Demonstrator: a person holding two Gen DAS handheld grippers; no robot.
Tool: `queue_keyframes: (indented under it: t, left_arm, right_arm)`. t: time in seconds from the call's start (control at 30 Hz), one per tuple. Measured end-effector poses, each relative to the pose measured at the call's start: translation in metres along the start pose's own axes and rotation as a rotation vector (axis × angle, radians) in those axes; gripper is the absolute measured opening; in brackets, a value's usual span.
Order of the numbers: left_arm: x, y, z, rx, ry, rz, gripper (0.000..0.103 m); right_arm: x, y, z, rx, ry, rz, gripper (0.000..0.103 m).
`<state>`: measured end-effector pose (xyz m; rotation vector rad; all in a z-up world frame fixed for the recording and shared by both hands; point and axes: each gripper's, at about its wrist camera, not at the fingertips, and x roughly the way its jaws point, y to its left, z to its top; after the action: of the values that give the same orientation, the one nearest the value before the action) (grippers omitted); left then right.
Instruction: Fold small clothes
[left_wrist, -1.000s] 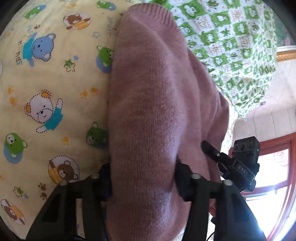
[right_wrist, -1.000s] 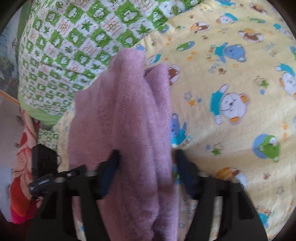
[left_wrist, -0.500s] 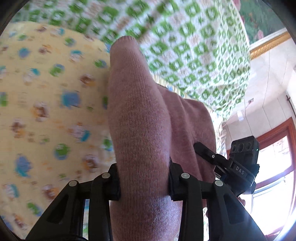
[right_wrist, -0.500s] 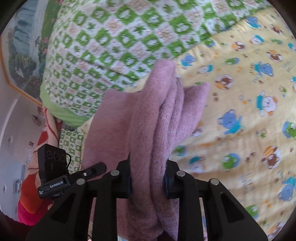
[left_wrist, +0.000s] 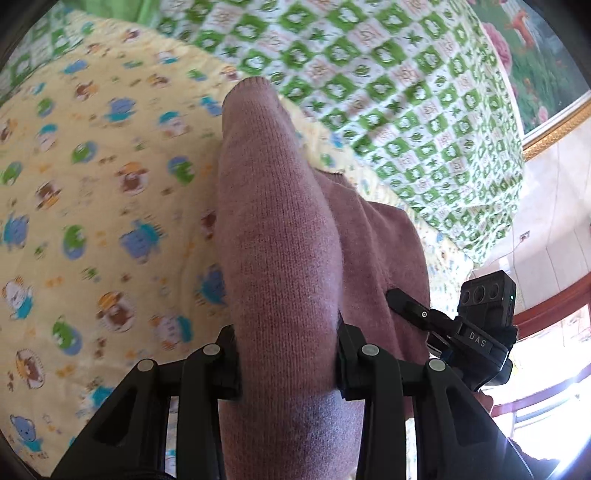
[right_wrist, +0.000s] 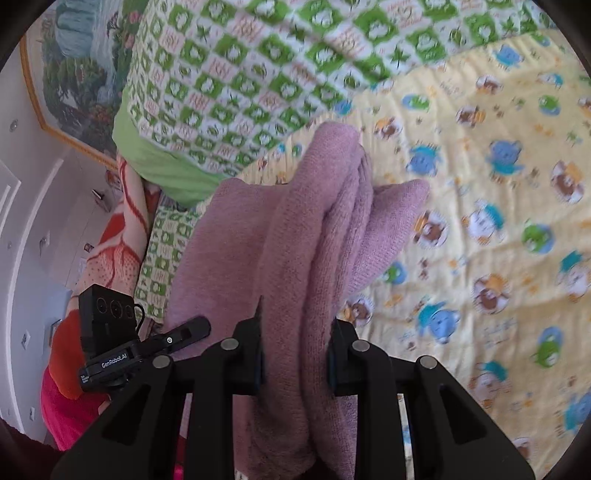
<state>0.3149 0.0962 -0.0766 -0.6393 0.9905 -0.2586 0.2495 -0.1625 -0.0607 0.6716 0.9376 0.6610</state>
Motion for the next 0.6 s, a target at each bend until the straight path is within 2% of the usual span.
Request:
queue_keyframes:
  t: [0.2,0.3,0.47,0.6]
  left_arm:
    - [0.011,0.032,-0.014,-0.059,0.024,-0.026,0.036]
    - [0.019,0.049,-0.017,-0.097,0.033,-0.055,0.038]
    - [0.031,0.063,-0.014,-0.111,0.062,-0.059,0.047]
    - [0.027,0.064,-0.014,-0.127,0.087,-0.038,0.060]
  right_arm:
    - [0.021,-0.020,-0.012,0.044,0.054,-0.024,0.026]
    - [0.023,-0.037,-0.015,0.099,0.056,-0.002,0.026]
    - [0.032,-0.044,-0.015,0.098,0.075,-0.024,0.027]
    - [0.032,-0.044,-0.014,0.134,0.084,-0.021,0.036]
